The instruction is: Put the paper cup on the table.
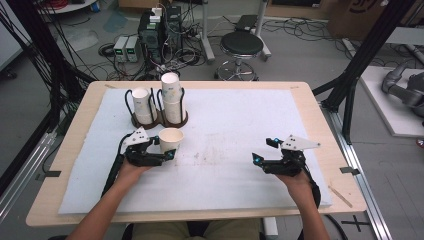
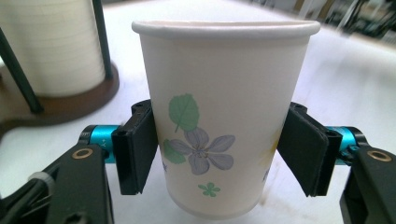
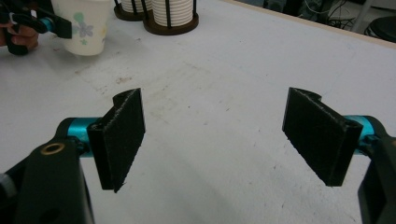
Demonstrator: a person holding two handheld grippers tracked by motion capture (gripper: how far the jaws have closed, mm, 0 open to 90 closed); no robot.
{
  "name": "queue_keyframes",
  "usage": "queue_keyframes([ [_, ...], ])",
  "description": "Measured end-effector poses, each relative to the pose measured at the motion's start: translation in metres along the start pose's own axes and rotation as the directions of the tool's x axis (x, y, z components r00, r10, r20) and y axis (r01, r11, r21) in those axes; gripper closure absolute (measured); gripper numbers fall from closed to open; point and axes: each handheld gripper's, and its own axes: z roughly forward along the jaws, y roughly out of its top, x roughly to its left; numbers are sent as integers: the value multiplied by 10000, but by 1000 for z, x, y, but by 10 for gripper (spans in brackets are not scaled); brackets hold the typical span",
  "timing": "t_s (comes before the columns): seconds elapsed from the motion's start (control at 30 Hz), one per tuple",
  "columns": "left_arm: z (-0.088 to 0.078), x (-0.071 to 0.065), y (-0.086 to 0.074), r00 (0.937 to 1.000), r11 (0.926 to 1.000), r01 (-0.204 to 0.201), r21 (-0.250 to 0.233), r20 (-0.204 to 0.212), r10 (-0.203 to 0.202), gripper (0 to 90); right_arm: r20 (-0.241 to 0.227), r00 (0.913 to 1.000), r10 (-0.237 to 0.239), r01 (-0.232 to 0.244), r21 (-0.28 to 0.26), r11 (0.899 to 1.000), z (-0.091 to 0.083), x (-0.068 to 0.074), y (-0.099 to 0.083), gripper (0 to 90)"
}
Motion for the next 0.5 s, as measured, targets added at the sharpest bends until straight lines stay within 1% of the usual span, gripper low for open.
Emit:
queue_keyframes([
  [0.03, 3, -1, 0, 9999, 9993, -117, 358, -46, 119, 322, -24, 10000, 0, 0, 15, 10000, 0, 0, 0, 218],
  [0.07, 3, -1, 0, 9999, 9993, -117, 358, -46, 119, 323, -24, 10000, 0, 0, 15, 10000, 0, 0, 0, 218],
  [0.1, 5, -2, 0, 9997, 9984, -184, 527, -137, 192, 323, -40, 10000, 25, -25, 29, 10000, 0, 1, 0, 218],
  [0.13, 5, -3, 0, 9996, 9983, -217, 534, -154, 225, 325, -88, 10000, 18, -18, 45, 10000, 0, 0, 0, 218],
  [0.27, 2, -2, 1, 9997, 9972, -183, 724, -171, 196, 328, -163, 9999, -22, 23, 49, 10000, 1, 1, 0, 218],
  [0.33, 0, -3, 1, 9993, 9948, -258, 985, -235, 283, 328, -141, 9999, -57, 57, 26, 10000, 0, 1, 0, 218],
  [0.37, -4, -5, 1, 9985, 9910, -405, 1274, -309, 448, 327, -151, 9999, -58, 58, 23, 10000, 0, 1, 0, 218],
  [0.4, -4, -5, 1, 9985, 9910, -405, 1274, -309, 448, 326, -159, 9999, -59, 59, 31, 10000, 0, 1, 0, 218],
  [0.43, -5, -6, 1, 9982, 9895, -432, 1376, -342, 483, 326, -159, 9999, -59, 59, 31, 10000, 0, 1, 0, 218],
  [0.47, -7, -7, 1, 9979, 9858, -484, 1611, -352, 547, 324, -140, 9999, 6, -5, 58, 10000, -1, 1, 0, 218],
  [0.5, -7, -7, 1, 9979, 9858, -484, 1611, -352, 547, 323, -146, 9999, 4, -3, 63, 10000, -1, 1, -1, 218],
])
